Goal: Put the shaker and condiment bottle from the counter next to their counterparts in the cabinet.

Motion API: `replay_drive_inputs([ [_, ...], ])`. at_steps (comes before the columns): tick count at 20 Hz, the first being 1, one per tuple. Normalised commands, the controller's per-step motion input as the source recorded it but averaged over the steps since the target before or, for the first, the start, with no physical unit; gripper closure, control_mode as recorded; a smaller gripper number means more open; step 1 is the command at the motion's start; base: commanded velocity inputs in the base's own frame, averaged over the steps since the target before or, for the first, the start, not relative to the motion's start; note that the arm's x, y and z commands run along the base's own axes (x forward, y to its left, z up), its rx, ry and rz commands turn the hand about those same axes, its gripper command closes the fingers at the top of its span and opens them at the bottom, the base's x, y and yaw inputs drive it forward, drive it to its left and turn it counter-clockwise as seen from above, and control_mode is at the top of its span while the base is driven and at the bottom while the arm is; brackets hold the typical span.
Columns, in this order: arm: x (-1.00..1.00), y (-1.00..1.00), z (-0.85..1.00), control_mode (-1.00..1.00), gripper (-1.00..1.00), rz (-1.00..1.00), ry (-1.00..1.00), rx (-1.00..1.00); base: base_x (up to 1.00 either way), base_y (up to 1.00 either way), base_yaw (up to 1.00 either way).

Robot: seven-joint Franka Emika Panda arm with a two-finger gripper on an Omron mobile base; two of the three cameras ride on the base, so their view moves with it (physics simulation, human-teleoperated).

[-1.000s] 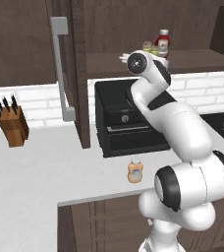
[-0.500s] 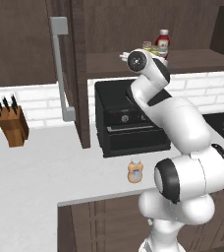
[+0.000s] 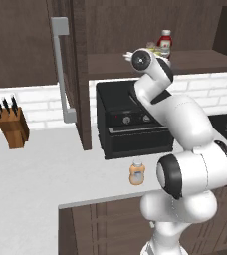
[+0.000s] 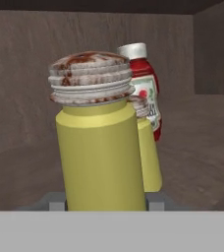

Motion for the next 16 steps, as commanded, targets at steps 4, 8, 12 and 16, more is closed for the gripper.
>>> replay_drive_inputs([
  [4, 0.24, -0.01, -0.19, -1.00, 1.00, 0.00, 0.00, 0.03, 0.00, 0.00, 0.00],
  [8, 0.25, 0.00, -0.19, -1.00, 1.00, 0.00, 0.00, 0.03, 0.00, 0.00, 0.00],
  [12, 0.28, 0.00, -0.12, -1.00, 1.00, 0.00, 0.00, 0.03, 0.00, 0.00, 0.00],
  [16, 0.33, 0.00, -0.06, -1.00, 1.00, 0.00, 0.00, 0.04, 0.00, 0.00, 0.00],
])
